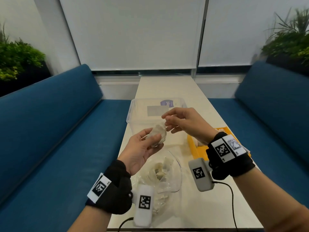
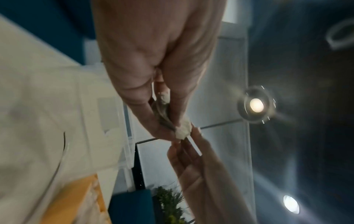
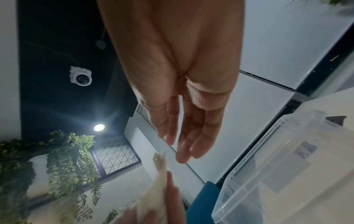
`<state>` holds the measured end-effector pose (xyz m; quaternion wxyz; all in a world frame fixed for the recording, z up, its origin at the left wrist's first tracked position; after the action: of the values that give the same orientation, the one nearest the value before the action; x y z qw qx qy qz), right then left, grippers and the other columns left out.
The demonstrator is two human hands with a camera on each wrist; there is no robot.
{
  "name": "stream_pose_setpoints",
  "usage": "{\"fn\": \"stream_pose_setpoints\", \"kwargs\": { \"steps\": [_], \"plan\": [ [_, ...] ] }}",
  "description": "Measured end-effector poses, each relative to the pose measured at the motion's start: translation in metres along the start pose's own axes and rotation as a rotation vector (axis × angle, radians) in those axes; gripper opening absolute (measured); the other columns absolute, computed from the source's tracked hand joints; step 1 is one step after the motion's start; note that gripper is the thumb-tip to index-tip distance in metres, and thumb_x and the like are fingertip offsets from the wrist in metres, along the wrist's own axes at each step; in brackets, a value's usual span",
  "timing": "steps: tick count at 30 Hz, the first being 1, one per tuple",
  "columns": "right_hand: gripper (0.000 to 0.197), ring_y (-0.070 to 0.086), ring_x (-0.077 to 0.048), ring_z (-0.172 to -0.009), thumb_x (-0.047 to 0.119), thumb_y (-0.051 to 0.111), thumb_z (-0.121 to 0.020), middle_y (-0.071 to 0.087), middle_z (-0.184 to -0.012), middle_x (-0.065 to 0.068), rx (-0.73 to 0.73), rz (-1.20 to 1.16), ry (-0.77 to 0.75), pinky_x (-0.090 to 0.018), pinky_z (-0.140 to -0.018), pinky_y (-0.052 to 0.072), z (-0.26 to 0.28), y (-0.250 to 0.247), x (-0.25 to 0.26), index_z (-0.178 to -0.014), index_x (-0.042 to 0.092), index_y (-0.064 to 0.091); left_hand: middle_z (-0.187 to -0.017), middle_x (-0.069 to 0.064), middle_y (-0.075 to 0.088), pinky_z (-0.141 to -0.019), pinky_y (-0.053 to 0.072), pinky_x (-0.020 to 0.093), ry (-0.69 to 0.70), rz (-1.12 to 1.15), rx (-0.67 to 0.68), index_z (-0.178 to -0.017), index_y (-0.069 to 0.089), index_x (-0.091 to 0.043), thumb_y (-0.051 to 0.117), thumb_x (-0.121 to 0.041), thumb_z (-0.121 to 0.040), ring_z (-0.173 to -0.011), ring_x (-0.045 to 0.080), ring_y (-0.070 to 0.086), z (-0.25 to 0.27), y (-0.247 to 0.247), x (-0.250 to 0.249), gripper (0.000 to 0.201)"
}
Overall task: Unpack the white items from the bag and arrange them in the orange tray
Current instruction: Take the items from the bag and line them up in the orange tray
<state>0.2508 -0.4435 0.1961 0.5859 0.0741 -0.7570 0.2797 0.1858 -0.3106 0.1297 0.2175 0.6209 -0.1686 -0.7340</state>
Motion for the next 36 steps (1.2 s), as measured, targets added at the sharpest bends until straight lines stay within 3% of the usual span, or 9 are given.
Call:
{"fn": "stream_pose_setpoints", "kwargs": {
  "steps": [3, 5, 9, 13, 17, 20, 22, 31, 36],
  "plan": [
    [0.021, 0.067, -0.012, -0.071, 0.025, 0.062, -0.090, 0.071, -0.086, -0.009, 0.017, 0.069, 0.026, -0.025, -0.066, 0.055, 0.000, -0.001, -0.002, -0.103, 0.009, 0.067, -0.107, 0.017, 0.067, -0.073, 0.059, 0.027, 0.110, -0.133, -0.054, -0.106, 0.061, -0.007, 0.065, 0.003, -0.084, -0.086, 0.020, 0.070, -0.003, 0.000, -0.010, 0.024],
    [0.017, 0.066, -0.009, -0.067, 0.018, 0.067, -0.086, 0.070, -0.080, -0.007, 0.041, 0.128, 0.001, -0.021, -0.062, 0.054, 0.000, 0.000, -0.001, -0.099, 0.007, 0.068, -0.114, 0.020, 0.064, -0.077, 0.059, 0.028, 0.121, -0.190, -0.050, -0.110, 0.060, -0.007, 0.068, 0.003, -0.082, -0.091, 0.023, 0.069, -0.005, 0.004, -0.012, 0.031],
    [0.010, 0.064, -0.005, -0.060, 0.003, 0.065, -0.085, 0.069, -0.075, -0.007, -0.007, 0.128, -0.023, -0.021, -0.060, 0.053, -0.003, -0.016, -0.001, -0.094, 0.002, 0.069, -0.118, 0.024, 0.065, -0.076, 0.060, 0.029, 0.019, -0.069, 0.041, -0.123, 0.055, -0.002, 0.067, -0.010, -0.085, -0.104, 0.031, 0.067, -0.009, 0.024, -0.008, 0.041],
    [0.012, 0.064, -0.007, -0.061, 0.004, 0.063, -0.087, 0.069, -0.076, -0.008, 0.008, 0.134, -0.006, -0.022, -0.063, 0.054, -0.002, -0.039, -0.004, -0.098, 0.005, 0.069, -0.121, 0.027, 0.063, -0.076, 0.060, 0.030, -0.102, 0.101, 0.063, -0.121, 0.057, -0.002, 0.056, -0.031, -0.095, -0.092, 0.029, 0.070, -0.017, 0.046, -0.003, 0.039],
    [0.016, 0.065, -0.011, -0.065, 0.012, 0.065, -0.087, 0.068, -0.084, -0.009, -0.067, 0.159, -0.066, -0.024, -0.063, 0.054, 0.002, -0.066, -0.004, -0.103, 0.016, 0.065, -0.123, 0.028, 0.060, -0.079, 0.059, 0.035, -0.117, 0.159, 0.043, -0.124, 0.054, 0.002, 0.050, -0.027, -0.099, -0.094, 0.034, 0.069, -0.030, 0.068, 0.006, 0.038],
    [0.017, 0.059, -0.004, -0.064, 0.022, 0.068, -0.085, 0.066, -0.083, 0.000, -0.049, 0.302, -0.128, -0.016, -0.062, 0.049, 0.002, -0.079, -0.007, -0.102, 0.023, 0.068, -0.123, 0.025, 0.061, -0.084, 0.057, 0.036, -0.119, 0.154, 0.045, -0.124, 0.055, 0.000, 0.046, -0.031, -0.101, -0.100, 0.035, 0.068, -0.040, 0.087, 0.014, 0.039],
    [0.020, 0.056, -0.002, -0.068, 0.027, 0.070, -0.083, 0.065, -0.084, 0.006, -0.039, 0.437, -0.123, -0.019, -0.068, 0.048, -0.001, -0.088, -0.014, -0.103, 0.025, 0.069, -0.121, 0.023, 0.063, -0.085, 0.057, 0.036, -0.114, 0.154, 0.045, -0.122, 0.057, -0.002, 0.044, -0.032, -0.101, -0.098, 0.032, 0.069, -0.046, 0.098, 0.020, 0.039],
    [0.015, 0.068, -0.014, -0.067, 0.022, 0.068, -0.085, 0.071, -0.080, -0.004, -0.012, 0.289, -0.043, -0.014, -0.058, 0.051, -0.011, -0.134, -0.045, -0.094, 0.010, 0.070, -0.128, 0.024, 0.057, -0.077, 0.060, 0.030, -0.117, 0.181, -0.011, -0.128, 0.053, 0.000, 0.054, -0.017, -0.097, -0.093, 0.028, 0.071, -0.072, 0.118, 0.053, 0.035],
    [0.016, 0.068, -0.013, -0.071, 0.024, 0.067, -0.086, 0.071, -0.085, -0.005, -0.001, 0.284, -0.024, -0.018, -0.062, 0.054, -0.018, -0.145, -0.063, -0.097, 0.012, 0.068, -0.127, 0.019, 0.062, -0.084, 0.058, 0.027, -0.079, 0.089, 0.003, -0.126, 0.058, -0.005, 0.049, -0.014, -0.099, -0.111, 0.026, 0.065, -0.085, 0.120, 0.062, 0.030]
  ]
}}
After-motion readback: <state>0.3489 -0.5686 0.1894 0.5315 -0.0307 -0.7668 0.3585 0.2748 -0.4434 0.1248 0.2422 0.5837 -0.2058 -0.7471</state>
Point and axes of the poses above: each hand's wrist, its own z-axis away from the middle knuckle, its own y-axis out of the palm, x = y × z, the point moved 6 cm from there along -z, towards the middle knuckle
